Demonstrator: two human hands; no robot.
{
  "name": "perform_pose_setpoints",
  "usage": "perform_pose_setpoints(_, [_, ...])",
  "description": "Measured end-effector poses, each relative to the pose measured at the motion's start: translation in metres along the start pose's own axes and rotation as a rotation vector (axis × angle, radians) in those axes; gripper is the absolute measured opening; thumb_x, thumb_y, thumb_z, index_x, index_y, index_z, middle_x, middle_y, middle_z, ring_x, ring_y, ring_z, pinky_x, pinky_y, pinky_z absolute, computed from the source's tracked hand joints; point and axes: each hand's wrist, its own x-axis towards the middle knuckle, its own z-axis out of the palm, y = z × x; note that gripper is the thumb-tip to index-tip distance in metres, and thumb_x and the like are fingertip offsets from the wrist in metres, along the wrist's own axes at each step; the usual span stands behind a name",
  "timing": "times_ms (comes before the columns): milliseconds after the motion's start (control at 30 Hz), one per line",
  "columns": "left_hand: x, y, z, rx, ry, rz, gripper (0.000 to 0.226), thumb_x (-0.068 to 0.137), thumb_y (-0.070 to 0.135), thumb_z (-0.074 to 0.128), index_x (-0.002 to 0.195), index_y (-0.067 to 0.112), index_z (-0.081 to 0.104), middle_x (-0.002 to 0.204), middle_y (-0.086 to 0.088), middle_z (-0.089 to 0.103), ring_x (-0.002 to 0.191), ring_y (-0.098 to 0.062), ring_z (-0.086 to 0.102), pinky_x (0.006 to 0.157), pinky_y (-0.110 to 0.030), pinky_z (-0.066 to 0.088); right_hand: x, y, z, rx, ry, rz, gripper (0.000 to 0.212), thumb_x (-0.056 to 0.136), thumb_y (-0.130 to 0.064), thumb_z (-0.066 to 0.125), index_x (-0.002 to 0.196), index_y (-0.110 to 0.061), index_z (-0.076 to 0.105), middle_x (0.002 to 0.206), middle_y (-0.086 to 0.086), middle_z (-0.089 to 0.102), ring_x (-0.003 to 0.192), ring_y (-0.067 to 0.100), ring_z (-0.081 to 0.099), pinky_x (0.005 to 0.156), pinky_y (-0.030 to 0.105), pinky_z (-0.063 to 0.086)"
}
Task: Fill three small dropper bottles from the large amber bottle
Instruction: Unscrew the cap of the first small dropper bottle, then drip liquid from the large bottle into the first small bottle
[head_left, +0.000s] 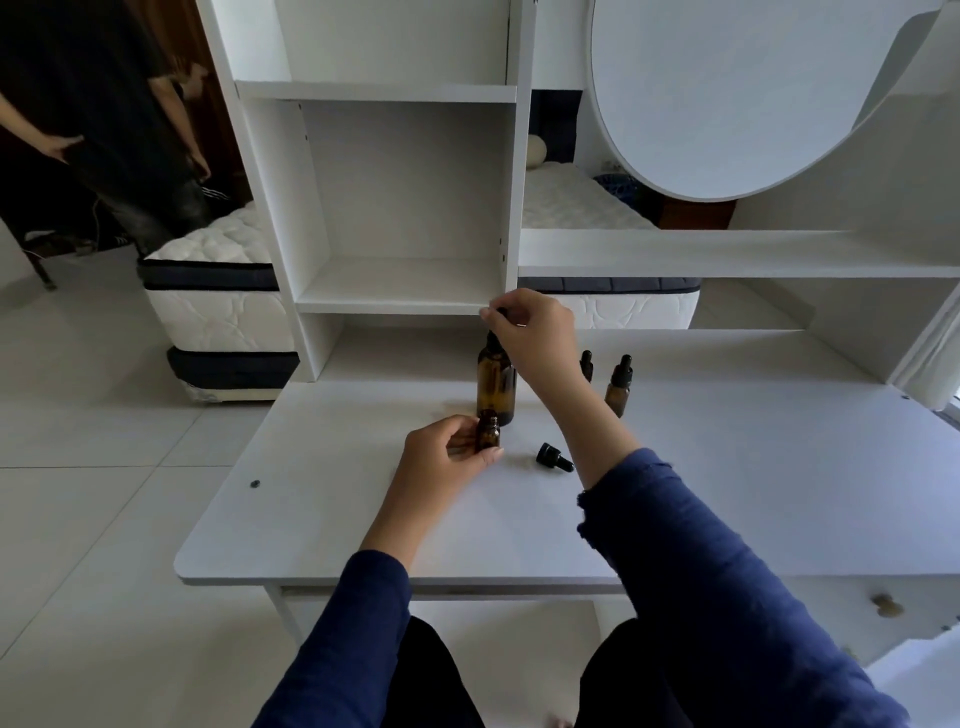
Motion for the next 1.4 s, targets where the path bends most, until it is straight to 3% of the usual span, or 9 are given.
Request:
perform_pose_setpoints(100, [0.000, 0.001, 0.000, -0.011, -0.008, 0.005, 0.024, 0.074, 0.014, 0.078, 0.092, 0.024, 0.064, 0.085, 0.012, 0.069, 0.078, 0.007, 0.065, 0.073, -0.004, 0.048, 0.004, 0.001, 0.005, -0.004, 0.013, 0.042, 0.017, 0.086, -0.024, 0.064, 0.087, -0.007, 0.064, 0.076, 0.001, 0.061, 0.068, 0.011, 0.055, 0.056, 0.013, 0.043])
perform_pose_setpoints(233, [0.001, 0.002, -0.001, -0.015, -0.012, 0.022, 0.026, 0.074, 0.015, 0.078, 0.085, 0.032, 0.062, 0.084, 0.016, 0.068, 0.078, 0.008, 0.065, 0.073, -0.004, 0.048, 0.008, 0.001, 0.006, -0.008, 0.017, 0.037, 0.017, 0.083, -0.023, 0.068, 0.075, -0.010, 0.062, 0.072, 0.003, 0.060, 0.066, 0.014, 0.056, 0.058, 0.018, 0.046])
perform_pose_setpoints(500, [0.001, 0.001, -0.001, -0.036, -0.017, 0.014, 0.026, 0.074, 0.014, 0.078, 0.085, 0.032, 0.063, 0.084, 0.013, 0.070, 0.078, 0.004, 0.066, 0.075, -0.007, 0.050, 0.007, 0.000, 0.002, -0.018, -0.009, 0.000, 0.018, 0.083, -0.023, 0.067, 0.090, -0.007, 0.073, 0.084, 0.005, 0.071, 0.076, 0.012, 0.062, 0.071, 0.019, 0.051])
perform_pose_setpoints(600, [0.002, -0.001, -0.001, -0.036, -0.018, 0.006, 0.023, 0.073, 0.013, 0.078, 0.088, 0.025, 0.066, 0.085, 0.009, 0.071, 0.078, 0.004, 0.066, 0.076, -0.008, 0.050, 0.008, -0.008, -0.003, 0.010, -0.014, -0.020, 0.018, 0.087, -0.020, 0.063, 0.096, -0.007, 0.072, 0.091, 0.009, 0.072, 0.083, 0.018, 0.067, 0.077, 0.022, 0.053])
perform_pose_setpoints(767, [0.003, -0.001, -0.001, -0.051, -0.021, 0.006, 0.023, 0.073, 0.010, 0.078, 0.089, 0.021, 0.066, 0.085, 0.008, 0.071, 0.076, 0.004, 0.066, 0.075, -0.007, 0.049, 0.016, -0.029, -0.011, 0.087, 0.042, -0.091, 0.019, 0.091, -0.018, 0.057, 0.093, -0.005, 0.070, 0.080, 0.018, 0.070, 0.078, 0.030, 0.067, 0.073, 0.032, 0.054])
perform_pose_setpoints(867, [0.002, -0.001, -0.001, -0.063, -0.020, 0.013, 0.022, 0.073, 0.009, 0.078, 0.090, 0.020, 0.067, 0.085, 0.006, 0.072, 0.076, 0.004, 0.066, 0.075, -0.008, 0.049, 0.023, -0.040, -0.016, 0.122, 0.077, -0.147, 0.018, 0.091, -0.017, 0.055, 0.095, -0.006, 0.069, 0.077, 0.014, 0.069, 0.076, 0.026, 0.067, 0.077, 0.037, 0.055])
perform_pose_setpoints(967, [0.003, -0.003, -0.001, -0.058, -0.022, 0.018, 0.022, 0.074, 0.010, 0.078, 0.091, 0.020, 0.068, 0.087, 0.006, 0.072, 0.079, 0.002, 0.067, 0.076, -0.008, 0.049, 0.027, -0.049, -0.022, 0.152, 0.102, -0.204, 0.017, 0.092, -0.016, 0.054, 0.094, -0.006, 0.067, 0.073, 0.009, 0.065, 0.073, 0.022, 0.064, 0.072, 0.035, 0.055])
perform_pose_setpoints(1133, [0.003, -0.004, -0.001, -0.050, -0.026, 0.019, 0.023, 0.074, 0.011, 0.078, 0.095, 0.015, 0.068, 0.088, 0.004, 0.072, 0.080, 0.001, 0.067, 0.076, -0.009, 0.049, 0.022, -0.062, -0.032, 0.261, 0.173, -0.288, 0.017, 0.093, -0.013, 0.052, 0.089, -0.003, 0.065, 0.080, 0.019, 0.067, 0.076, 0.028, 0.064, 0.075, 0.040, 0.055])
perform_pose_setpoints(1400, [0.004, -0.003, 0.000, -0.029, -0.013, 0.030, 0.022, 0.073, 0.011, 0.078, 0.091, 0.019, 0.068, 0.086, 0.006, 0.072, 0.078, 0.001, 0.067, 0.076, -0.008, 0.049, -0.005, -0.045, -0.025, 0.333, 0.122, -0.264, 0.022, 0.094, -0.011, 0.049, 0.080, 0.001, 0.062, 0.074, 0.021, 0.063, 0.072, 0.039, 0.058, 0.069, 0.050, 0.052])
